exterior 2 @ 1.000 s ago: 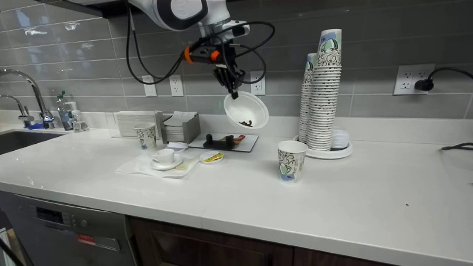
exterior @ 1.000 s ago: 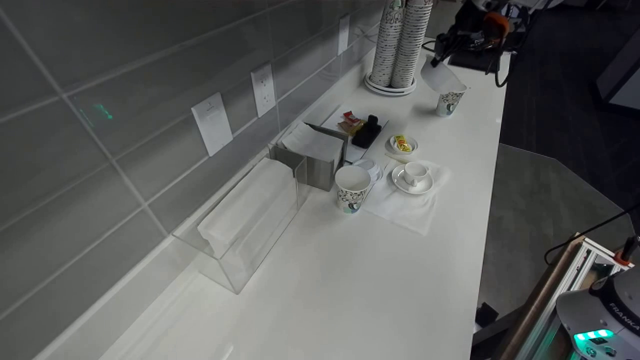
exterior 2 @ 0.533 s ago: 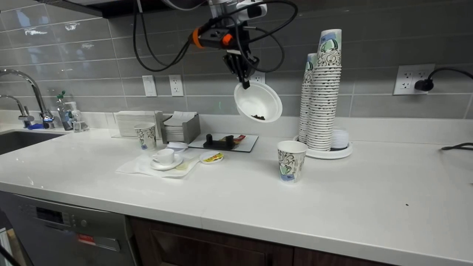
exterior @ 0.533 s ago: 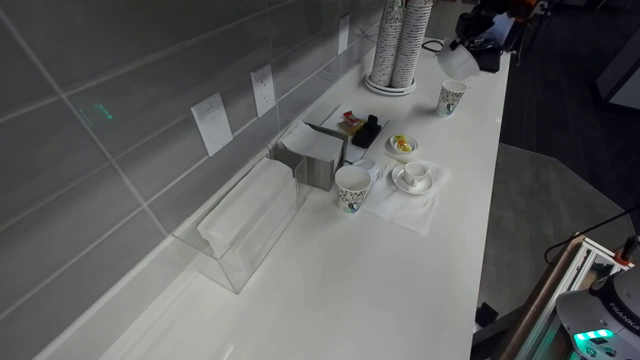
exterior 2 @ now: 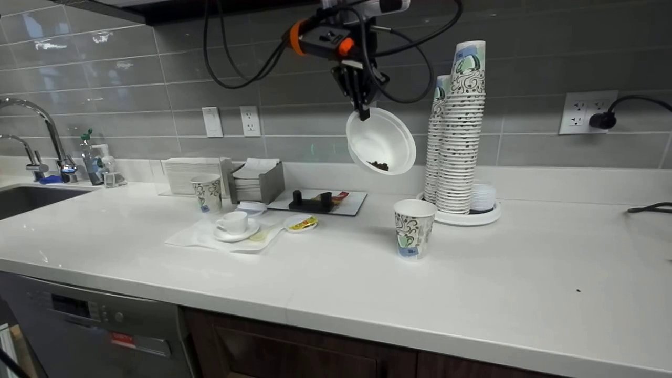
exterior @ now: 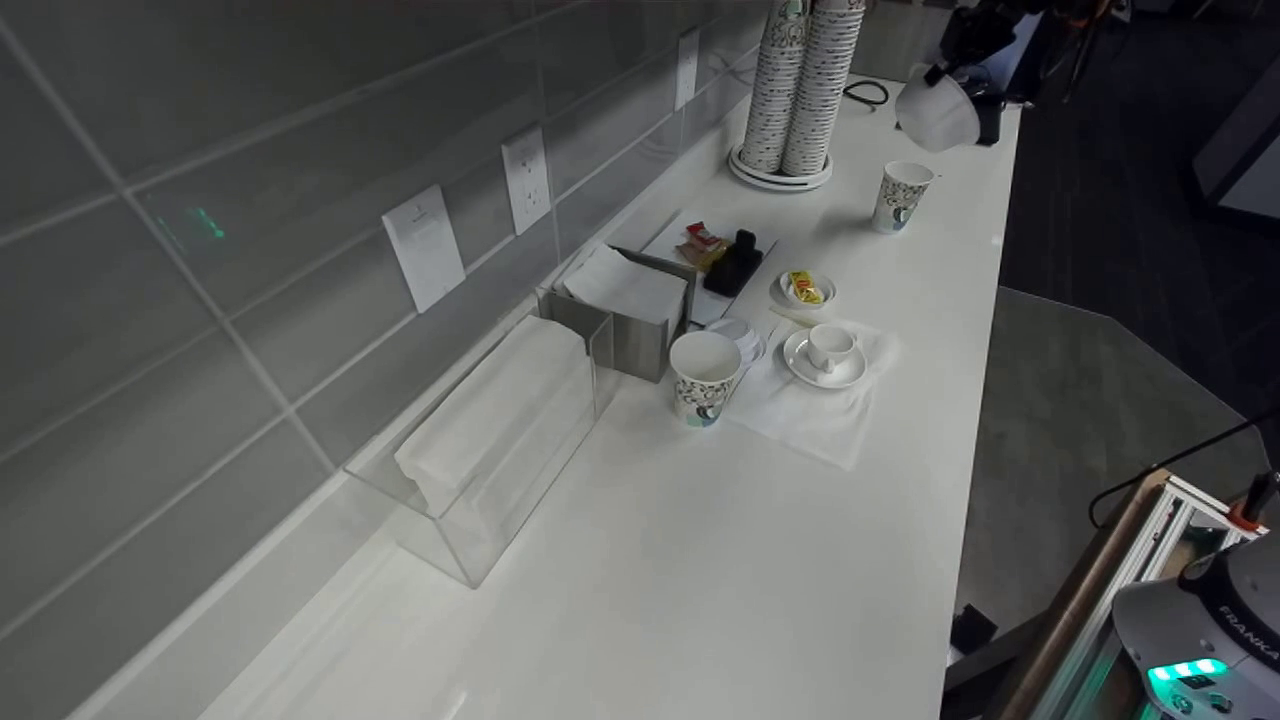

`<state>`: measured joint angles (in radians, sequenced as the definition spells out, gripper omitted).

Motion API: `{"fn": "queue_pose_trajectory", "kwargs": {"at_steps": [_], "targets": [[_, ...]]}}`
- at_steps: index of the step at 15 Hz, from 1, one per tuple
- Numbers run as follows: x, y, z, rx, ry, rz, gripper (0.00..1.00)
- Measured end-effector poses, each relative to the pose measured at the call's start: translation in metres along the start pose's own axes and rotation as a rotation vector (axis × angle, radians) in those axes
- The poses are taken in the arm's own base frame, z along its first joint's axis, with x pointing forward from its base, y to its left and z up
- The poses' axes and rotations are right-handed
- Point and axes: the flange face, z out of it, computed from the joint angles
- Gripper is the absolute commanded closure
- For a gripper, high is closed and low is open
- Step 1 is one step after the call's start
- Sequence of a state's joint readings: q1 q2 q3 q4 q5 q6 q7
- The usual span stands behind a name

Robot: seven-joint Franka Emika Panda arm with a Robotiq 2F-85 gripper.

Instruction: Pour the contents in the bowl into the cup

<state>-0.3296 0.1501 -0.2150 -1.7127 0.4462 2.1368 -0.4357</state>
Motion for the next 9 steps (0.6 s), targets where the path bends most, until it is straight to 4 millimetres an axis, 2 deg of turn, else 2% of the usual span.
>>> {"fn": "queue_pose_trajectory", "kwargs": {"at_steps": [2,6,7,9], "targets": [[0.0029,0.0063,0.0007,0.004,0.002,0.007,0.91],[0.0044,0.0055,0.0023,0.006,0.002,0.007,0.91],[0.0044,0.0055,0.0022,0.006,0.002,0.007,0.98],[0.0045,0.0054,0.0021,0.006,0.001,0.006,0.98]]}}
